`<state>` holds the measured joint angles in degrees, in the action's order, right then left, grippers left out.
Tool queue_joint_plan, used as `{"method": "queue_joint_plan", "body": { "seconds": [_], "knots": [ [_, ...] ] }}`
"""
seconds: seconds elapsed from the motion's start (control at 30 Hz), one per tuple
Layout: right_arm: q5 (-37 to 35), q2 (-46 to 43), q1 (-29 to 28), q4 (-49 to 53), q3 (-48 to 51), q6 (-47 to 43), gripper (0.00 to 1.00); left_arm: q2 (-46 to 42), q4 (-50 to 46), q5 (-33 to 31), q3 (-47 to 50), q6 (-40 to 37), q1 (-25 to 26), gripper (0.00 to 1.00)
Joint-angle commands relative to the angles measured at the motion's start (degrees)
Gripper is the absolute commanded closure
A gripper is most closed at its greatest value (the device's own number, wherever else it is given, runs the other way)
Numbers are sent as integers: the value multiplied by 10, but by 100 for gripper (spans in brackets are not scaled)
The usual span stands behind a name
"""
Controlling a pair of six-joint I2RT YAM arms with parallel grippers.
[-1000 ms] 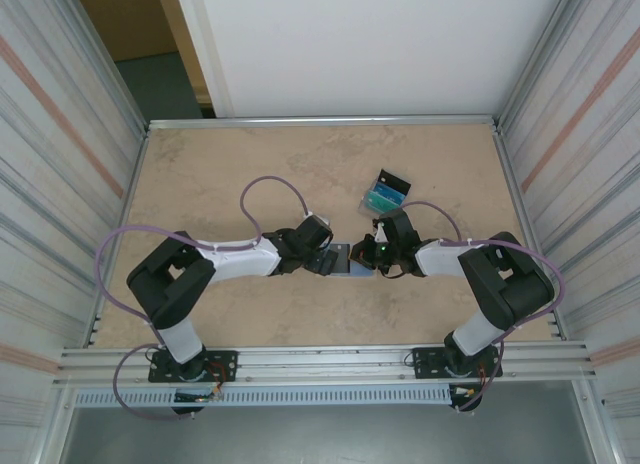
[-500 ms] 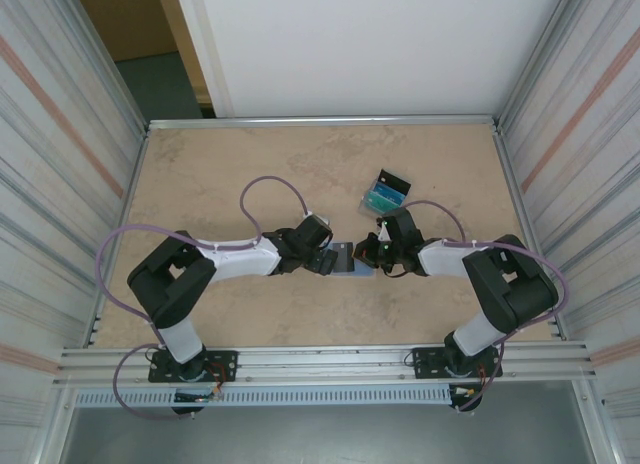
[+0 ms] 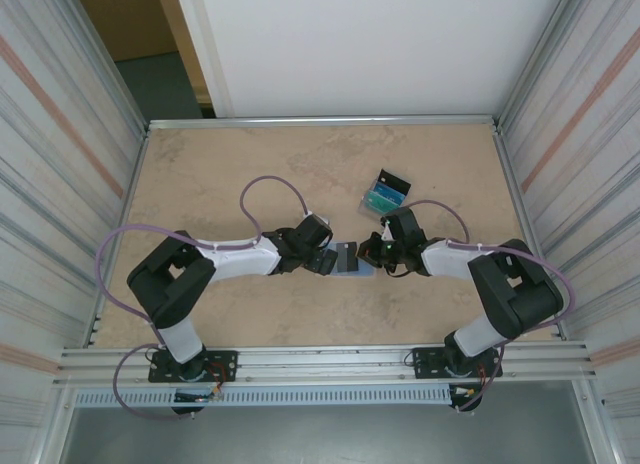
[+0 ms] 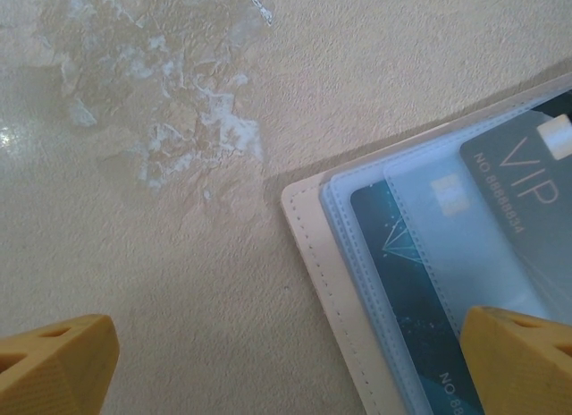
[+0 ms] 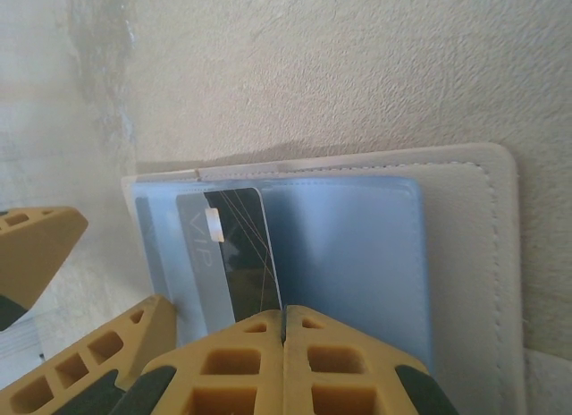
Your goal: Take the credit cards out of the card holder
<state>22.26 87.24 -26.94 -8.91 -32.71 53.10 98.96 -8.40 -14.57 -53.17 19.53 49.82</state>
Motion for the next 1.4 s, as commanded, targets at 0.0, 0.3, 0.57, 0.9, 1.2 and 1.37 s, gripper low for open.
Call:
{"method": "queue_joint_plan", "body": {
  "seconds": [0.0, 0.3, 0.57, 0.9, 1.2, 1.37],
  "knots": [
    [-16, -20, 7, 24, 8, -20, 100, -19, -27, 6, -13, -9, -5, 1],
    [-15, -22, 7, 24, 7, -20, 100, -28, -9, 20, -34, -18, -3, 1],
    [-7, -19, 6, 17, 8, -18, 100, 21, -12, 54, -77, -50, 9, 1],
    [-5, -24, 7, 17, 11, -17, 100, 57, -49, 42, -92, -51, 12, 1],
    [-14, -47, 11, 33, 20, -19, 100, 73, -73, 27, -95, -47, 12, 1],
    [-10, -54, 12, 29, 25, -15, 100, 81, -75, 28, -99, -46, 12, 1]
  ]
}}
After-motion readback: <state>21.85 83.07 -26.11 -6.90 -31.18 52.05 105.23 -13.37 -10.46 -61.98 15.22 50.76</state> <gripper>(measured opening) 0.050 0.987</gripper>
